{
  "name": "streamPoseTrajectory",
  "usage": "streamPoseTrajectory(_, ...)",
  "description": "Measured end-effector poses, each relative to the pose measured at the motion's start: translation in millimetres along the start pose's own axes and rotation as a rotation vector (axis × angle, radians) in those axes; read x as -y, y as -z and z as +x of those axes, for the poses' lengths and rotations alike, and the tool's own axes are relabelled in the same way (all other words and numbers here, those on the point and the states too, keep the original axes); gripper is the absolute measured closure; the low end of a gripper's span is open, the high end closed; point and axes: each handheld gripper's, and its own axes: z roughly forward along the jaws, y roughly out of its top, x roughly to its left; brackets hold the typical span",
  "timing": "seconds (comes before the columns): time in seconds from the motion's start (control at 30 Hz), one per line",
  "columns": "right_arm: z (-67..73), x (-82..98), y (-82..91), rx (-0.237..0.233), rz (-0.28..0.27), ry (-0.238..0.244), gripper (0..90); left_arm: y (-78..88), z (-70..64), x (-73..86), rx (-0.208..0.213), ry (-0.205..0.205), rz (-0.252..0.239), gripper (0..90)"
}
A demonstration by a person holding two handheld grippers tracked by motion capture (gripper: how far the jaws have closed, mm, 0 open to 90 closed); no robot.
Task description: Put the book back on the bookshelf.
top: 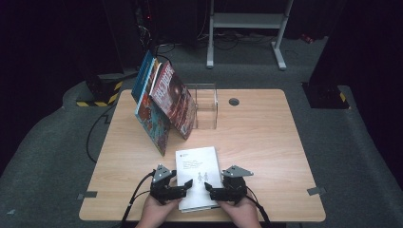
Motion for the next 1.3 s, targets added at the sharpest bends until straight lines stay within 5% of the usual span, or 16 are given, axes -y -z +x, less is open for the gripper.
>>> streamPoseTrajectory(0.2, -5.5, 6.7, 7.7, -0.025, 0.007, -0.028, 13.6, -5.8, -2.3, -0.7, 0.039, 0.016, 0.018, 15.9)
streamPoseTrajectory(0.47, -8.9, 6.1, 5.9, -0.078, 0.027, -0.062, 16.5, -11.6, -6.5, -3.8, 0.058, -0.013, 0.022, 15.7)
streamPoseTrajectory(0.8, -8.2, 3.0, 9.7, 0.012, 0.009, -0.030, 15.7, -25.6, -10.3, -19.6, 0.083, -0.091, 0.023, 18.5)
streamPoseTrajectory(1.03, -12.9, 1.3, 9.3, 0.039, -0.029, -0.003, 20.4, -28.3, -4.8, -23.6, 0.099, -0.103, -0.008, 24.6)
streamPoseTrajectory(1.3, -13.5, 0.8, 8.5, 0.048, -0.035, -0.011, 21.2, -29.6, 1.0, -30.4, 0.126, -0.095, 0.056, 25.6)
